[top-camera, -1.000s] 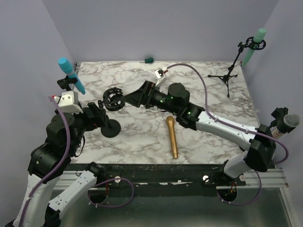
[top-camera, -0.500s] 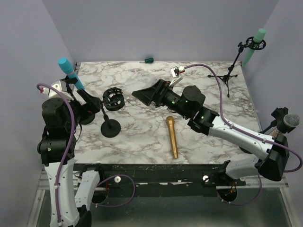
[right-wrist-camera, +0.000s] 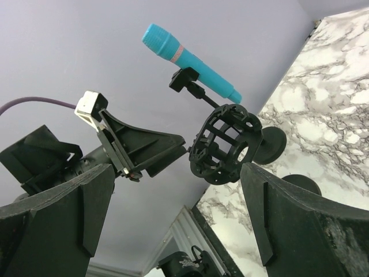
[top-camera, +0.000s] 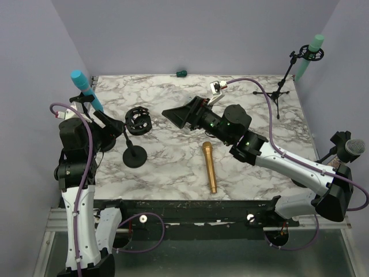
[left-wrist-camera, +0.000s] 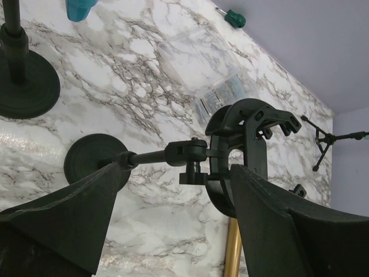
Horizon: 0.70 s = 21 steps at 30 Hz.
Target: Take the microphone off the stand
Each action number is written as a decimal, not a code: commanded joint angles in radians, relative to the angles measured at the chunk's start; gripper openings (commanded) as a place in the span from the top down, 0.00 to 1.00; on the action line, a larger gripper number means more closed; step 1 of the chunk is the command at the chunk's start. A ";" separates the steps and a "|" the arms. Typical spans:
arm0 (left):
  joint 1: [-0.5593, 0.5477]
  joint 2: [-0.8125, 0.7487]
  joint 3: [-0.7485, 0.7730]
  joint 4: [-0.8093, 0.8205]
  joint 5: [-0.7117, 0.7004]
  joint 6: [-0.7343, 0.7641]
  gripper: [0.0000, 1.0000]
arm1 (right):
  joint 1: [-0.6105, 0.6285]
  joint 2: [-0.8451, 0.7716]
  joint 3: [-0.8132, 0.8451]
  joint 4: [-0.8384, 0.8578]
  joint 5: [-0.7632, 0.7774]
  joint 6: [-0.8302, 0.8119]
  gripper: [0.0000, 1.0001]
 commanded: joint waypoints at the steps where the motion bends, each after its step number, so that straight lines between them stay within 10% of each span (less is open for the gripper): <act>1: 0.008 -0.009 -0.032 0.074 -0.035 -0.013 0.25 | -0.005 -0.028 -0.014 -0.026 0.036 -0.030 0.00; 21: 0.007 0.010 -0.194 0.191 0.003 0.039 0.40 | -0.005 0.007 0.003 -0.031 0.025 -0.037 0.00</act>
